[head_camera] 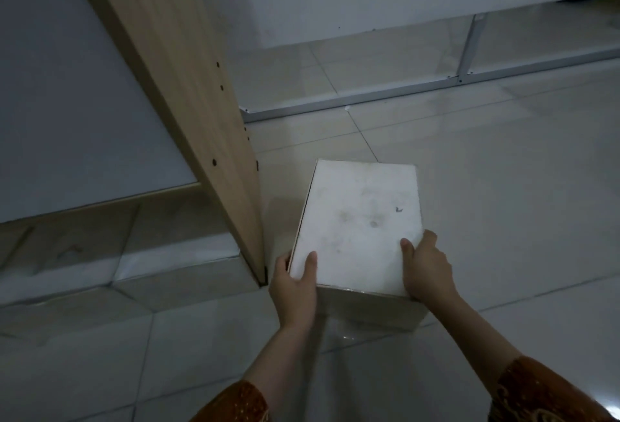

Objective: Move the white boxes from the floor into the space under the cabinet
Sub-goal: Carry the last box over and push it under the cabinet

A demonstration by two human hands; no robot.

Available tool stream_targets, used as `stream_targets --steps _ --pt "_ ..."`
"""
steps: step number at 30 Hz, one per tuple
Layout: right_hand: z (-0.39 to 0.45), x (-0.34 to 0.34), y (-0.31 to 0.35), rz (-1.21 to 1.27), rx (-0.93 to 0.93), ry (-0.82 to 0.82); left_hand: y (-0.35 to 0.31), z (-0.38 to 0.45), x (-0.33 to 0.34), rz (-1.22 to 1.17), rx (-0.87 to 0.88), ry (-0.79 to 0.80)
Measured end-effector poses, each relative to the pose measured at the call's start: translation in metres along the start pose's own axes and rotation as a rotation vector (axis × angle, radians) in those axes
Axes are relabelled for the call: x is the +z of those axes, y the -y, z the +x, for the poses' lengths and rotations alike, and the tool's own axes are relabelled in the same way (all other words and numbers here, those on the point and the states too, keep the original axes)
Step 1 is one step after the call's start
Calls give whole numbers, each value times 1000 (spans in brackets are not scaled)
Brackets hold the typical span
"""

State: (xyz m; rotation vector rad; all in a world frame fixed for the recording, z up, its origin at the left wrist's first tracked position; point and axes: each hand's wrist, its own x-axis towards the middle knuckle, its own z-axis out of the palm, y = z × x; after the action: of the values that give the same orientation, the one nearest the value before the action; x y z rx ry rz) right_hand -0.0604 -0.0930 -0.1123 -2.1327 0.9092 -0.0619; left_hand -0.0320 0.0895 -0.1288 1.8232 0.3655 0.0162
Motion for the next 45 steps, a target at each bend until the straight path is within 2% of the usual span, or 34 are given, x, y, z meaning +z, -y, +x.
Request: stream_targets --steps 3,7,9,11,13,15,18,22,24,27,31,36,45 --pt "-42 0 -9 98 22 42 11 -13 -13 -126 -136 -124" --pt "-96 9 -27 238 11 161 21 -21 -36 -229 -214 -124" --pt "-88 7 -21 118 -68 75 25 -31 -41 -254 -230 -69" --pt "-56 2 -8 -114 -145 -54 33 -38 -42 -254 -144 -15" --pt "-14 -2 8 -341 -196 -68 38 -39 -43 -253 -82 1" --pt "23 -5 19 -502 -242 -35 40 -39 -41 -285 -131 6" --pt "48 -8 32 -550 -269 46 40 -50 -34 -362 -274 30" --pt "51 -16 36 -550 -272 85 36 -62 -30 -449 -303 32" --pt "46 -23 32 -561 -231 182 34 -54 -40 -441 -293 6" --pt "27 -31 22 -499 -193 293 35 -41 -63 -410 -296 65" --pt "-10 -25 16 -368 -228 308 29 -38 -101 -418 -281 136" --pt "-76 -7 23 -153 -136 437 22 -33 -178 -390 -257 221" --pt "-197 29 66 110 -103 504 -17 -33 -319 -245 -244 388"
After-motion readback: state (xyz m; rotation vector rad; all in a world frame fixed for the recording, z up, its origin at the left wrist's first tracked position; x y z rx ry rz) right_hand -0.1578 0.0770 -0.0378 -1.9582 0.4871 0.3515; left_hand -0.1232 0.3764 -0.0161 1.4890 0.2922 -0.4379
